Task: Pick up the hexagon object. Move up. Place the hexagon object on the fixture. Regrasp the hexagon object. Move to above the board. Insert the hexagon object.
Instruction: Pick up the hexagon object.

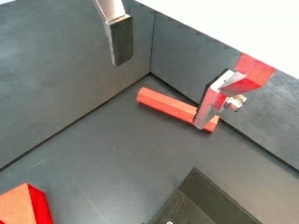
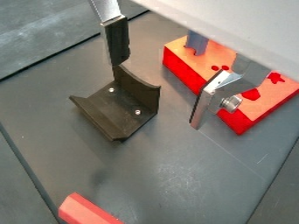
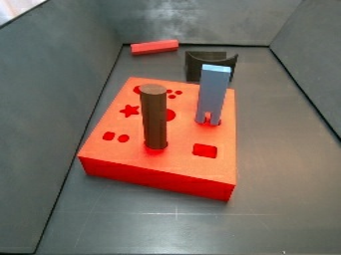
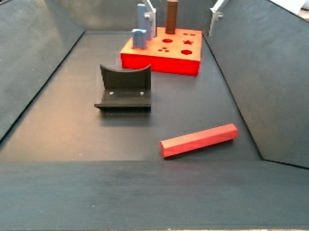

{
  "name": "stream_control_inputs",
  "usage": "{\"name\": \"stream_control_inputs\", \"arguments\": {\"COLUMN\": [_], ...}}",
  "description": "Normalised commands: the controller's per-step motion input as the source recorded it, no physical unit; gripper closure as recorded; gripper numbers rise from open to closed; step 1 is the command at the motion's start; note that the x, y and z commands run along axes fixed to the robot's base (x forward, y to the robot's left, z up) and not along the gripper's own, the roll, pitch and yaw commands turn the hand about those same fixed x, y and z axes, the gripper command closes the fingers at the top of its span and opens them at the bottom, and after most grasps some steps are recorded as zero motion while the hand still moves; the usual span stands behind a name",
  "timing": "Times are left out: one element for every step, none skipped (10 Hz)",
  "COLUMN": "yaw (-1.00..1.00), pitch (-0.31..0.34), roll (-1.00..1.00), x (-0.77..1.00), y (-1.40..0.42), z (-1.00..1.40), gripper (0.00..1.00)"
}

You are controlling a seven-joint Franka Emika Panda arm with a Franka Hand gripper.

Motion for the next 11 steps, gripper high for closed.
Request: {"name": "stream_control_inputs", "arguments": {"yaw": [-0.13,-1.0,-1.0,-0.92,-0.79,-0.68,-0.45,-0.01,0.0,0.01,0.01], "pitch": [0.037,0.0,0.009,0.016,0.01,0.0,-0.01,-0.143,-0.186,-0.186,-0.187], "roll": [-0.03,-0.01,-0.01,-0.01,-0.04,-0.08,-0.18,-0.4,-0.43,-0.43,-0.43], "x": [0.0,0.0,0.0,-0.01,-0.05,-0.05,-0.03,-0.1,-0.14,-0.15,-0.15], "y": [0.24,0.0,0.0,0.03,0.15,0.22,0.35,0.66,0.78,0.78,0.79], "z": [0.0,-0.34,-0.48,-0.51,-0.51,-0.48,-0.41,-0.34,-0.3,-0.3,-0.3], "gripper": [0.0,0.0,0.0,0.0,0.0,0.0,0.0,0.0,0.0,0.0,0.0]}}
